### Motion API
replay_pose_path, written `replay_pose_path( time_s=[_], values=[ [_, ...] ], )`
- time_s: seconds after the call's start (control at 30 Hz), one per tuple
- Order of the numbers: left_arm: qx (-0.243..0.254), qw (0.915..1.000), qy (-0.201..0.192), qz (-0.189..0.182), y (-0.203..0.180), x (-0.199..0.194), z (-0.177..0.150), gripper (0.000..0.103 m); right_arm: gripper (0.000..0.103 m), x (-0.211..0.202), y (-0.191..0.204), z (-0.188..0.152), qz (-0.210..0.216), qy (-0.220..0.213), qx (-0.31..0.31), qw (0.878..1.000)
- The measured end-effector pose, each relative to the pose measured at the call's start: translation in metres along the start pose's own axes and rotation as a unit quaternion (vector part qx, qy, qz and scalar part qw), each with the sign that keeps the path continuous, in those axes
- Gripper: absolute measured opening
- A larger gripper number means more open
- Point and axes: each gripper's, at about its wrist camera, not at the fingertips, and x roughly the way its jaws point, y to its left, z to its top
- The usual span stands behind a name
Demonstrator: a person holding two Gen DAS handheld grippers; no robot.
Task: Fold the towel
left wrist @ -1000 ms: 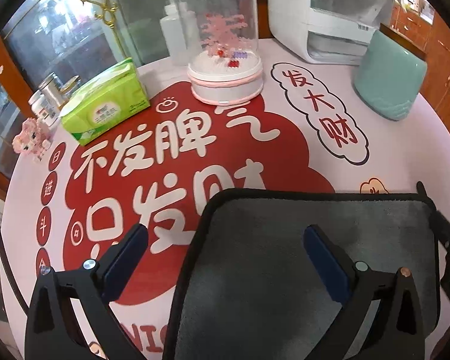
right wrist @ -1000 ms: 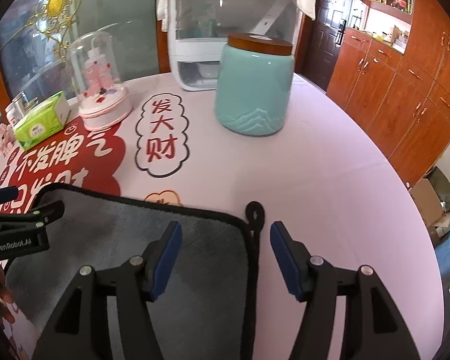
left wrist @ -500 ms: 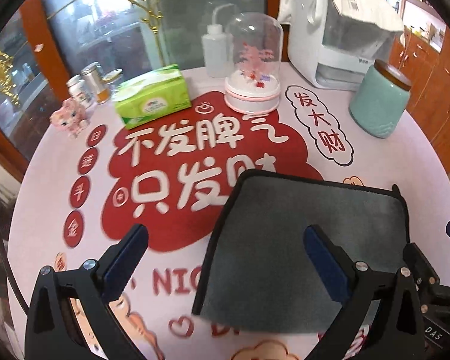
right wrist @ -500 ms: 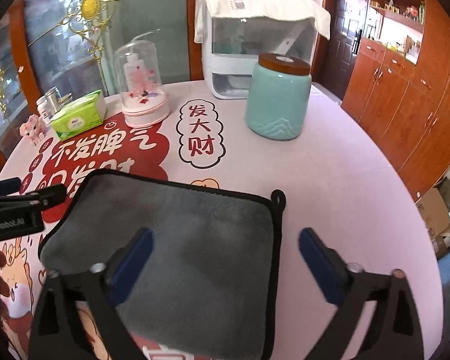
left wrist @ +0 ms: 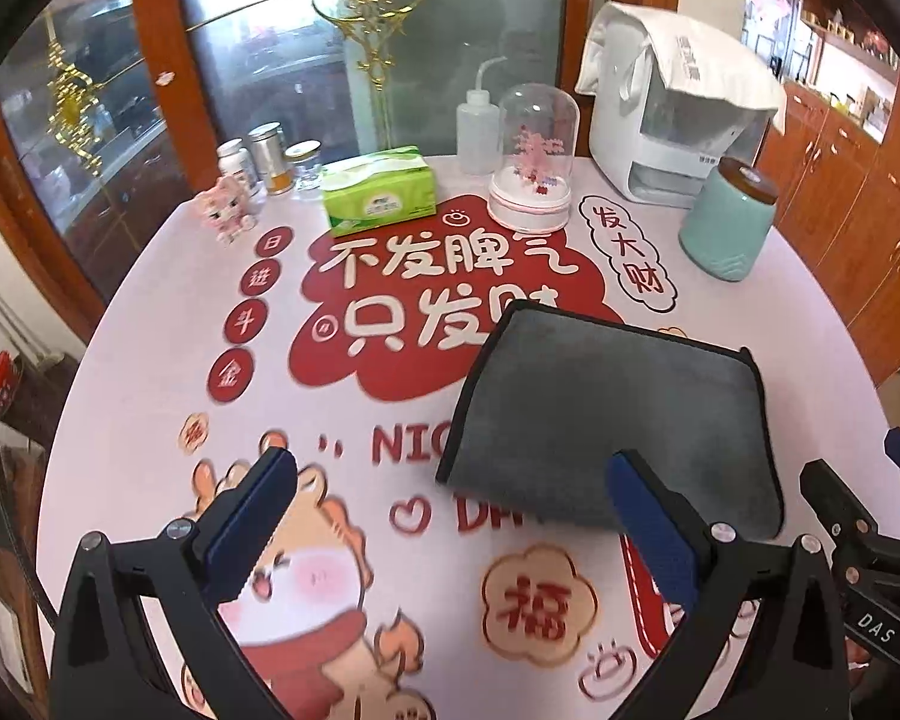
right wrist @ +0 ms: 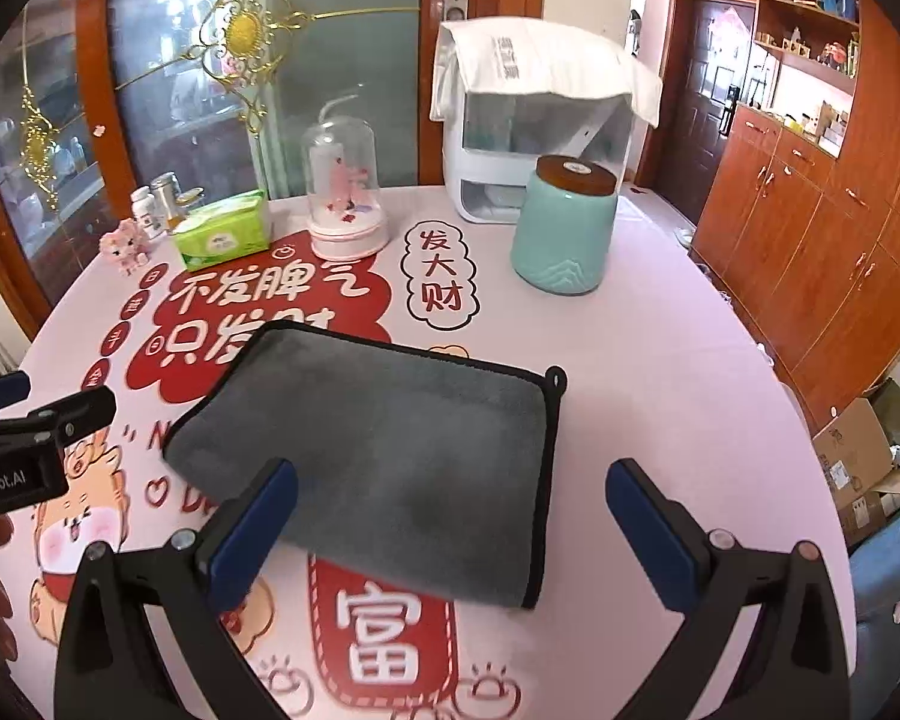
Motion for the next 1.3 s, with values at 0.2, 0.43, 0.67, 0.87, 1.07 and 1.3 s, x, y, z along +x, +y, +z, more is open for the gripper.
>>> replay_pose_path(
  time_s=[0.2,0.43,0.67,0.87,1.07,1.3],
  values=[
    [-0.011,0.9999,0.002,0.008,0.008,-0.035,-0.027,0.103,0.103,-0.038,0.004,-0.012,0.017,-0.006,0.004,1.000],
    [-0.032,0.9994,-0.003,0.016,0.018,-0.073,-0.059,0.103,0.103,-0.071,0.009,-0.034,0.032,-0.006,-0.006,0.999],
    [-0.050,0.9983,-0.016,0.027,0.021,-0.116,-0.092,0.103,0.103,-0.101,0.009,-0.055,0.060,-0.004,-0.022,0.998],
    [-0.050,0.9975,-0.028,0.041,0.014,-0.154,-0.120,0.103,0.103,-0.126,0.012,-0.072,0.078,-0.009,-0.050,0.996],
    [-0.048,0.9975,-0.037,0.035,0.007,-0.183,-0.134,0.103,0.103,-0.146,0.011,-0.082,0.092,-0.005,-0.065,0.994],
    [-0.055,0.9970,-0.035,0.042,0.002,-0.206,-0.143,0.103,0.103,-0.162,0.010,-0.086,0.099,0.005,-0.059,0.993]
  ],
)
